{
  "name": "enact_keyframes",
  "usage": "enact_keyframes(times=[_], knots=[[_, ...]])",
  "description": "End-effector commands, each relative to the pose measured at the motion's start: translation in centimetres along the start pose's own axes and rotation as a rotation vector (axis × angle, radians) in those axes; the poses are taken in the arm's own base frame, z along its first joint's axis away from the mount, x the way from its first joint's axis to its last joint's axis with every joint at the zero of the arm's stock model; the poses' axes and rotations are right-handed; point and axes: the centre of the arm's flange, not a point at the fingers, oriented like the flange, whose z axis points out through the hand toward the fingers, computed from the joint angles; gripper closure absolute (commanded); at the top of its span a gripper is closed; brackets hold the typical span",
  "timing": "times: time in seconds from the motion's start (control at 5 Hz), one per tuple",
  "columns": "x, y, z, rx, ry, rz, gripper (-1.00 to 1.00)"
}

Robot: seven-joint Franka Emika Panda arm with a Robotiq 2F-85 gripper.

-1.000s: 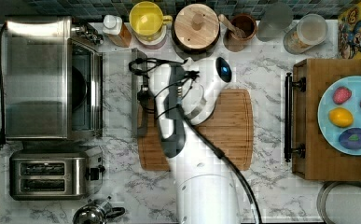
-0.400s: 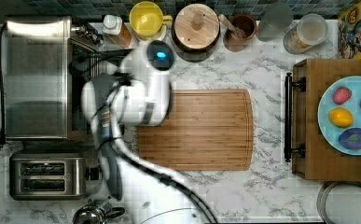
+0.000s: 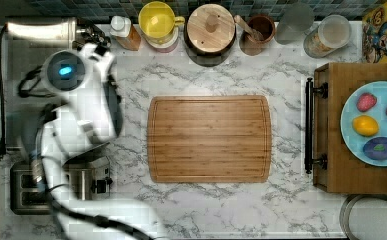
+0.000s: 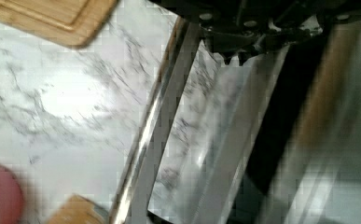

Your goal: Close the oven.

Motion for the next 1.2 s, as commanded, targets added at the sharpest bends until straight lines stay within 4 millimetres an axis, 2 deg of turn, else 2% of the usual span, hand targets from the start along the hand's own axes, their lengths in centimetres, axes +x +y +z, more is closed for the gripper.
enact_keyframes(times=[0.2, 0.4, 0.6, 0.8, 1.2], knots=[[0.7, -10.4, -9.7, -0.236, 0.269, 0.033, 1.00], [-0.6, -11.0, -13.5, -0.165, 0.315, 0.055, 1.00], [-2.9, -12.7, -18.1, -0.046, 0.361, 0.020, 1.00], [-2.9, -8.5, -19.2, 0.002, 0.378, 0.042, 1.00], [-2.9, -8.5, -19.2, 0.002, 0.378, 0.042, 1.00]])
